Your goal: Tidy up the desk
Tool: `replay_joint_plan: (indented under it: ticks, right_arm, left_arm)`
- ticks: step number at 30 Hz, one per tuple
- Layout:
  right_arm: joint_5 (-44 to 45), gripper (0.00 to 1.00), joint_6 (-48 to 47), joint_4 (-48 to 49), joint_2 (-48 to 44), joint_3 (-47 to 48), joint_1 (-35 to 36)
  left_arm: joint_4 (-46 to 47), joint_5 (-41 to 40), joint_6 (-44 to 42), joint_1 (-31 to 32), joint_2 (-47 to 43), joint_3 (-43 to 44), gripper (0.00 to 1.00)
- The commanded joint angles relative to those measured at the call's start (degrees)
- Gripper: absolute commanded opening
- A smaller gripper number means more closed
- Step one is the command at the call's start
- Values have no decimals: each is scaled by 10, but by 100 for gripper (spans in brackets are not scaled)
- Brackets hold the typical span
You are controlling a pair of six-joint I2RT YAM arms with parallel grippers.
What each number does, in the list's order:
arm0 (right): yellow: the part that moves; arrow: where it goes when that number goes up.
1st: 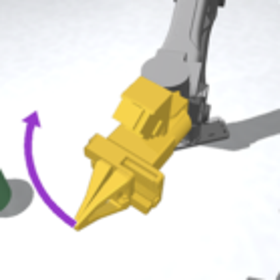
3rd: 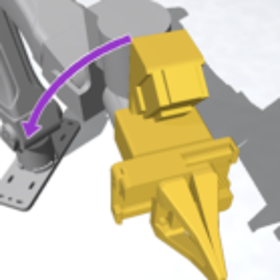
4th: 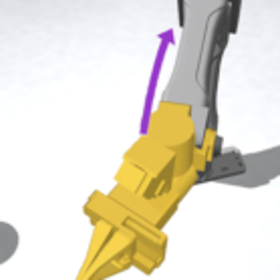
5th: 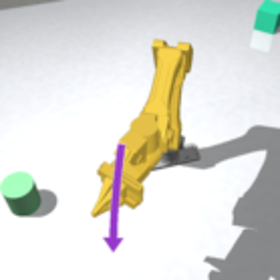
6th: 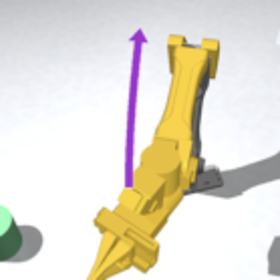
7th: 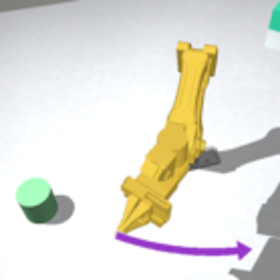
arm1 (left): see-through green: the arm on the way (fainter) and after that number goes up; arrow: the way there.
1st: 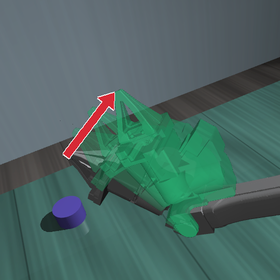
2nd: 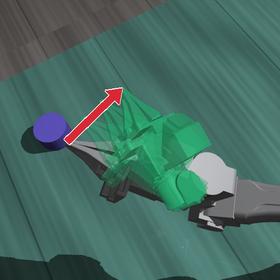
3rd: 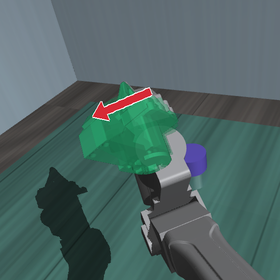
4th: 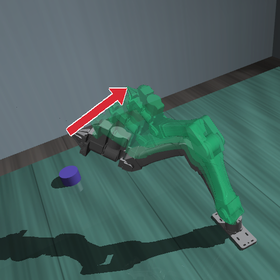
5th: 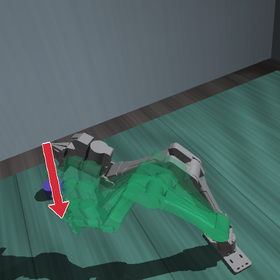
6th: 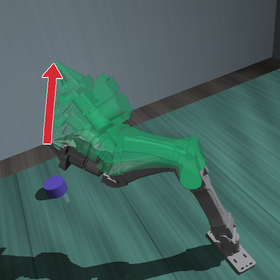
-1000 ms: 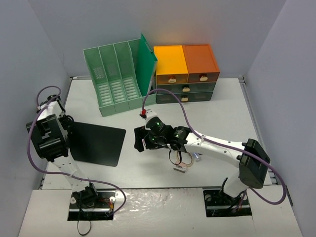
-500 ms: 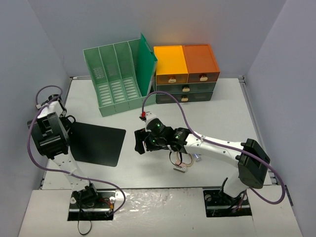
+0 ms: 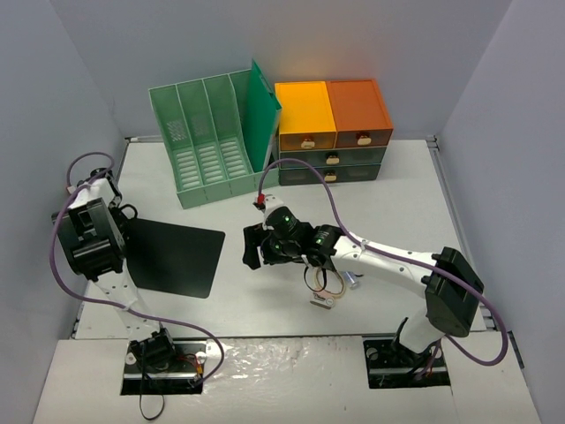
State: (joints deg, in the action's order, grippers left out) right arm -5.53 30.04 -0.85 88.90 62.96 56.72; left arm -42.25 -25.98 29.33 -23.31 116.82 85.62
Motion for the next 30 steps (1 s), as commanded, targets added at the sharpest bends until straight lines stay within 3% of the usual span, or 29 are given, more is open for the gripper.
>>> replay_joint_plan:
  ticks: [1, 6, 18, 30]
  right_arm:
    - [14, 67, 13, 35, -11, 11, -5]
    - [16, 67, 44, 31, 8, 14, -6]
    - [3, 68, 101, -33, 86, 46, 1]
    - [39, 69, 159, -52, 95, 35, 16]
  left_arm:
    - [-45, 48, -3, 18, 2, -45, 78]
    - [-70, 17, -20, 49, -20, -50, 78]
    - [-107, 100, -28, 66, -79, -78, 77]
    - [-123, 159, -20, 108, -115, -111, 76]
